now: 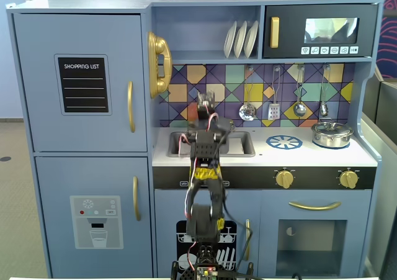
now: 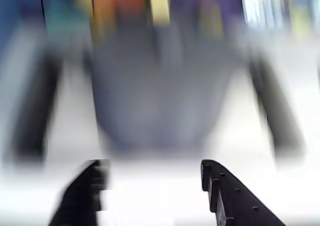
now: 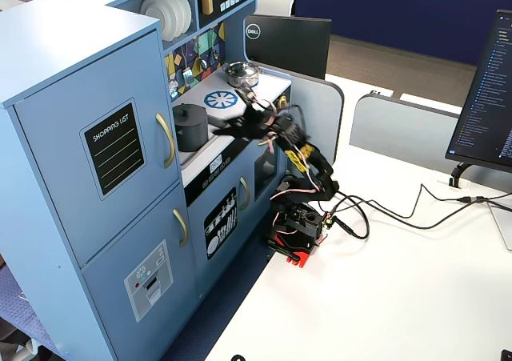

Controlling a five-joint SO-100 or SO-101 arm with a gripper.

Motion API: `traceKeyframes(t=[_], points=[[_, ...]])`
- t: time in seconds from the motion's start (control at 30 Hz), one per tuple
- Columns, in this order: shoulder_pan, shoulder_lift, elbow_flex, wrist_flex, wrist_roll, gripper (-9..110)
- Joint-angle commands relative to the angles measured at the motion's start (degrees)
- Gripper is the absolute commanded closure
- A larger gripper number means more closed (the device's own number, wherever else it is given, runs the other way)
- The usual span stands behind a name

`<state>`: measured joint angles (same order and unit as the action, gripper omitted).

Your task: Pick up the lid from the counter and put it on the gray recipient

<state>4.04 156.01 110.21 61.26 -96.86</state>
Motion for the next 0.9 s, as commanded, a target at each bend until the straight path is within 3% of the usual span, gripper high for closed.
traceKeyframes(t=[0.0,0.1,0.27,0.33,0.7,0.87], points=[[-0.9,5.9,7.6,7.4,2.9,102],[-1.7,7.7,22.9,-0.1,3.7,102],[-2.5,8.9,50.6,-24.3,6.0,102],[-4.1,9.8,58.2,-27.3,4.4,102],[-4.0,21.2,61.9,21.5,6.6,101],[0.4,26.1,61.9,26.4,9.8,98]])
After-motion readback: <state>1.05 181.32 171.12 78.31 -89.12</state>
